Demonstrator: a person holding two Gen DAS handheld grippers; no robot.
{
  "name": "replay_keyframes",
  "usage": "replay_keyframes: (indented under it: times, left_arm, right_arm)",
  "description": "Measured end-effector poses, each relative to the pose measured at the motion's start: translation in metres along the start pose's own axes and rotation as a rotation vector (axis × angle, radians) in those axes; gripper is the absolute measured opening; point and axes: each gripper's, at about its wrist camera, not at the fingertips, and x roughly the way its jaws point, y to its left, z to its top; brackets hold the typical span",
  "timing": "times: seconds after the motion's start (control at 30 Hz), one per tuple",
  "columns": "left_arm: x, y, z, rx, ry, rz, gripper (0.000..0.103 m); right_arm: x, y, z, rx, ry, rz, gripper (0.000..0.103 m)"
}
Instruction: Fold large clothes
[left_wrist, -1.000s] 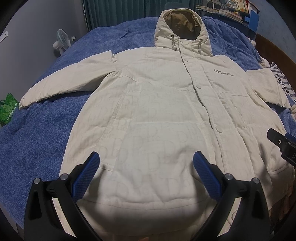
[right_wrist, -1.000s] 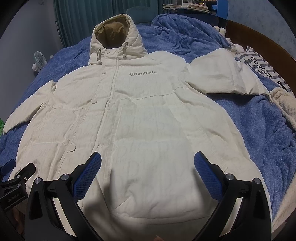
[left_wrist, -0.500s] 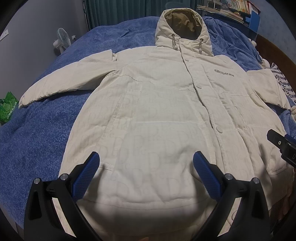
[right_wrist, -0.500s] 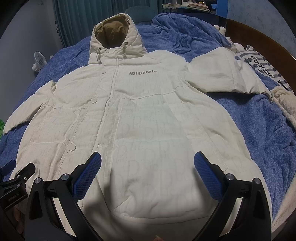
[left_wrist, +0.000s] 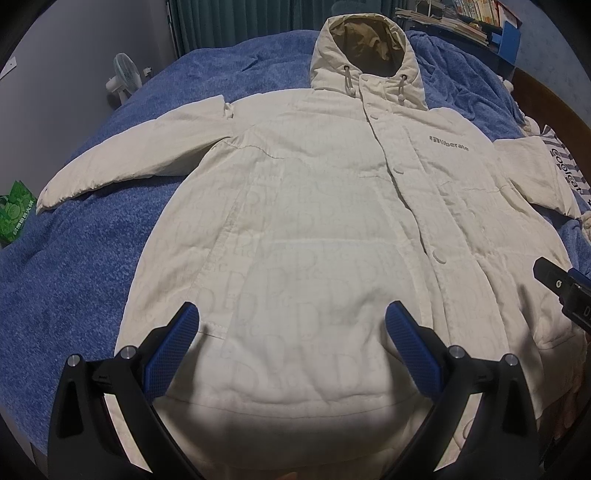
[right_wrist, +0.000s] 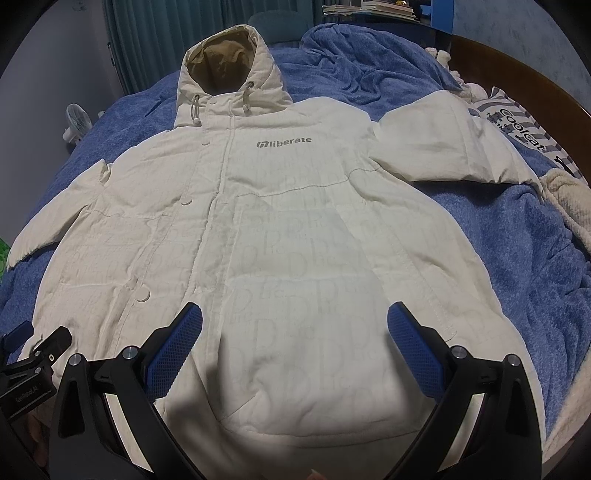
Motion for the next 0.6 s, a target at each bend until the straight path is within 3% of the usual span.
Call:
replay_keyframes:
  times: [0.37,0.6]
  left_arm:
    - [-0.001,0.001,0.002,-0.002,-0.004,0.002,0.096]
    - [-0.003,0.005,0.004,-0.013,-0.028,-0.023,0.096]
  right_arm:
    - [0.0,-0.002,0.001,-0.002,-0.006,-0.001,0.097]
    - [-0.006,-0.023,0.014,0.049,-0.074,-0.045,0.097]
